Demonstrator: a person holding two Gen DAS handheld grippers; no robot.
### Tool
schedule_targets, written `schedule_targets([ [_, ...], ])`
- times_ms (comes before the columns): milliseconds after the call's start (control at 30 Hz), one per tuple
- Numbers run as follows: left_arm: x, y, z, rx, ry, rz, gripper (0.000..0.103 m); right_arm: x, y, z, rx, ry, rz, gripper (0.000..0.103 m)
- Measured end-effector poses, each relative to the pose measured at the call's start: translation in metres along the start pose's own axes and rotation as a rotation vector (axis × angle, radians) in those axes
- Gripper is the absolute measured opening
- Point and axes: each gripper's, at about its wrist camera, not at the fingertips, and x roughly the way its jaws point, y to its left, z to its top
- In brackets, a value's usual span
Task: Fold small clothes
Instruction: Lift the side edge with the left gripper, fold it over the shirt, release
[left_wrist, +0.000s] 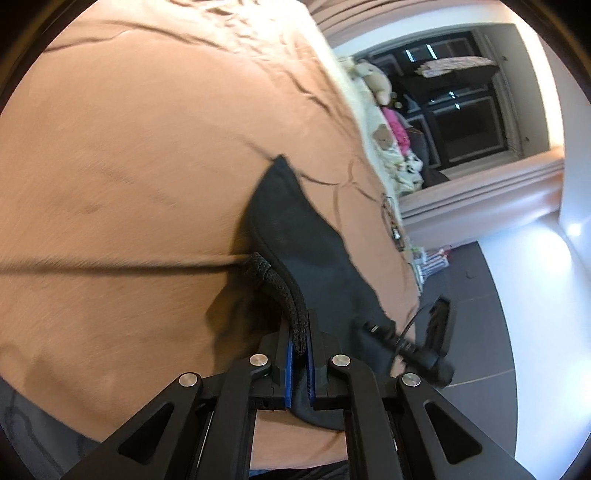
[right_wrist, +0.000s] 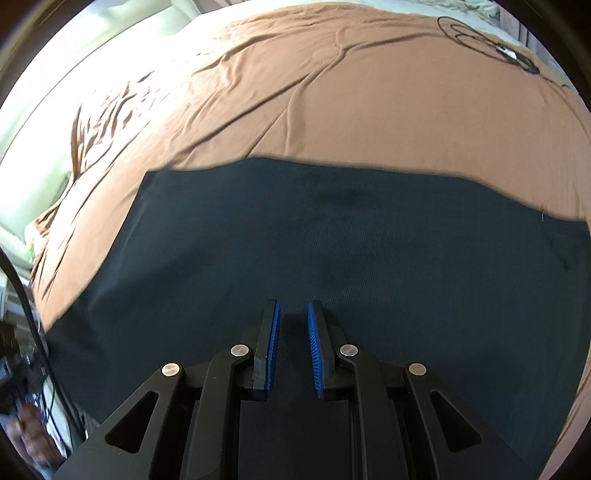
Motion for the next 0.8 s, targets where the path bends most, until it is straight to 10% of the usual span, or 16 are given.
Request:
schedule_targets([
  [800,0.027,-0.112,0.017,0.189,0.009,-0.059,0.005,-0.03,0.029,-0.116,-0.052,0.003,0.109,0.013],
])
